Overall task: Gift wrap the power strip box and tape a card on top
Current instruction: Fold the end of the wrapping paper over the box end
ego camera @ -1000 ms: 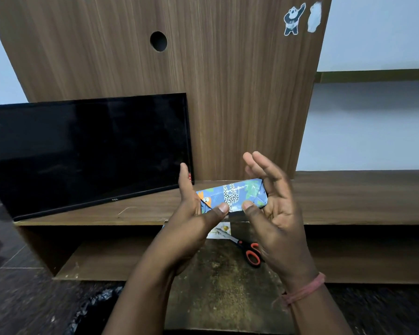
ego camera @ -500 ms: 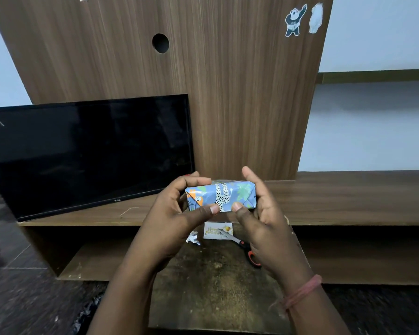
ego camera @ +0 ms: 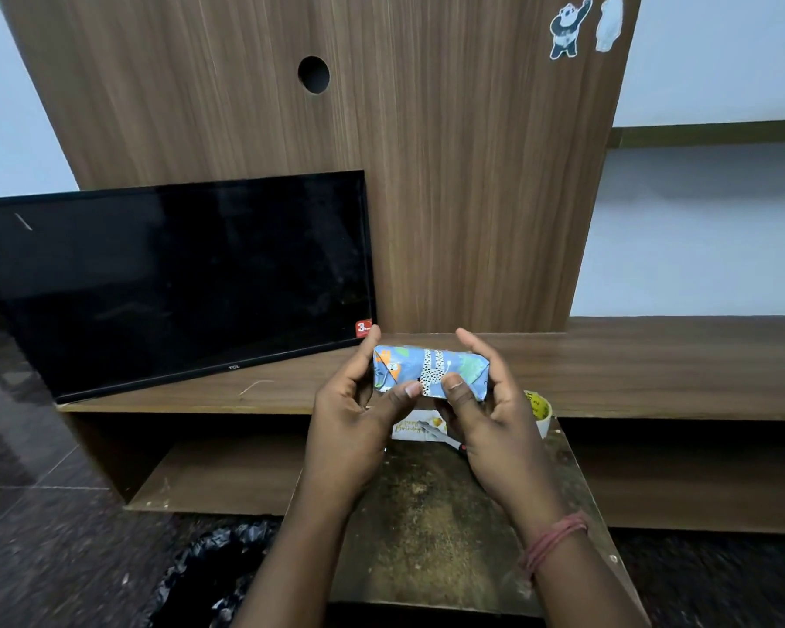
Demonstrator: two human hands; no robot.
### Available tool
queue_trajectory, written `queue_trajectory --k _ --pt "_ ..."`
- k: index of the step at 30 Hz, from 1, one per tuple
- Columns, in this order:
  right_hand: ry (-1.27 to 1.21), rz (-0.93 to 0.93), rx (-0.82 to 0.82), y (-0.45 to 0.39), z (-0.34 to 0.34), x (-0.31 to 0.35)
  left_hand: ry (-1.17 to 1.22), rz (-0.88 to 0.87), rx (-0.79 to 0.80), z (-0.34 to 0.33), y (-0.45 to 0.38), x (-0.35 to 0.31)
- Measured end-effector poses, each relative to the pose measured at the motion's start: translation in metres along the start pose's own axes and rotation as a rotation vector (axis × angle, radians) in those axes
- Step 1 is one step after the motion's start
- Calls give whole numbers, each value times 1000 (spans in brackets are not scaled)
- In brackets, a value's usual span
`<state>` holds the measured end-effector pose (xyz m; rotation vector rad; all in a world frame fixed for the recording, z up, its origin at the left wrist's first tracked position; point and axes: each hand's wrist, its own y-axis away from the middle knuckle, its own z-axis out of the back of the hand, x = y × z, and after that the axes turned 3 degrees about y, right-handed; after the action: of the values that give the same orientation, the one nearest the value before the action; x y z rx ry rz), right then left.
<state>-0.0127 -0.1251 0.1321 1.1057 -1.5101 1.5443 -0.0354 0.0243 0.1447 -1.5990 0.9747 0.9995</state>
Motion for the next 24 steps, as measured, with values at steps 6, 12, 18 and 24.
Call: queue_trajectory --k 6,12,18,24 --pt "9 16 -9 -5 0 -5 -46 -55 -14 -4 4 -1" --pt "27 30 -13 -4 -2 -16 8 -48 -63 -1 -1 5" --pt "77 4 90 -3 9 -19 -182 -108 47 17 -4 27" --pt "406 83 228 14 24 -48 -442 58 174 31 2 65"
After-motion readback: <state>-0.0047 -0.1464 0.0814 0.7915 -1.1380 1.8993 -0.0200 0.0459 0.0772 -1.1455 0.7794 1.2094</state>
